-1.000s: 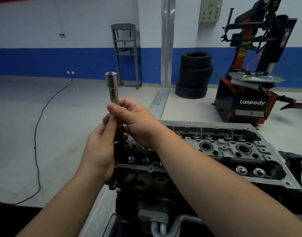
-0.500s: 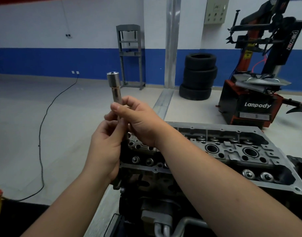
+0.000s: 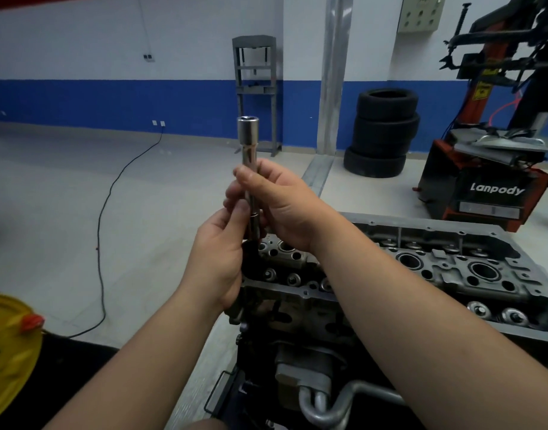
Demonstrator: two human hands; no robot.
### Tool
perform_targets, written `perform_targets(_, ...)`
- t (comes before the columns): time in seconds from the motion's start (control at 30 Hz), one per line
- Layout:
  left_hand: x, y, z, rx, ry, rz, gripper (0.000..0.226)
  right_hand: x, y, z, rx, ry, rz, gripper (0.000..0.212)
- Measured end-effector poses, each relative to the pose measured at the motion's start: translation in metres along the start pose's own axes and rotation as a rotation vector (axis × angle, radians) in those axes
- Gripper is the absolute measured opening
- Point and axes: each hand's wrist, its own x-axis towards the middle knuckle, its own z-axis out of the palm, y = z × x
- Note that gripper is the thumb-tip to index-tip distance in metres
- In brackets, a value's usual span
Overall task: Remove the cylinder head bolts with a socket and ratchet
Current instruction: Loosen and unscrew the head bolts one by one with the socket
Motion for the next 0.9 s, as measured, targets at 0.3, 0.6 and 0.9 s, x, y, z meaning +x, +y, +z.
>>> perform_targets(0.3, 0.0033, -0.0029, -0.0074, 0.050, -0.078, 0.007, 0.040, 0.0011, 0.0003, -0.0015, -0.020, -0.035, 0.028, 0.026)
perform_targets(0.6, -0.0020, -0.0006, 0.0005, 0.020, -0.015, 0.034, 0.038, 0.0035, 0.0045, -0.0023, 0.012, -0.034, -0.009, 0.008)
perform_targets(0.9, -0.0022, 0.0042, -0.0031, 0.077, -0.149, -0.017, 0.044, -0.0006, -0.0002, -0.0046, -0.011, -0.070, 0.048, 0.026)
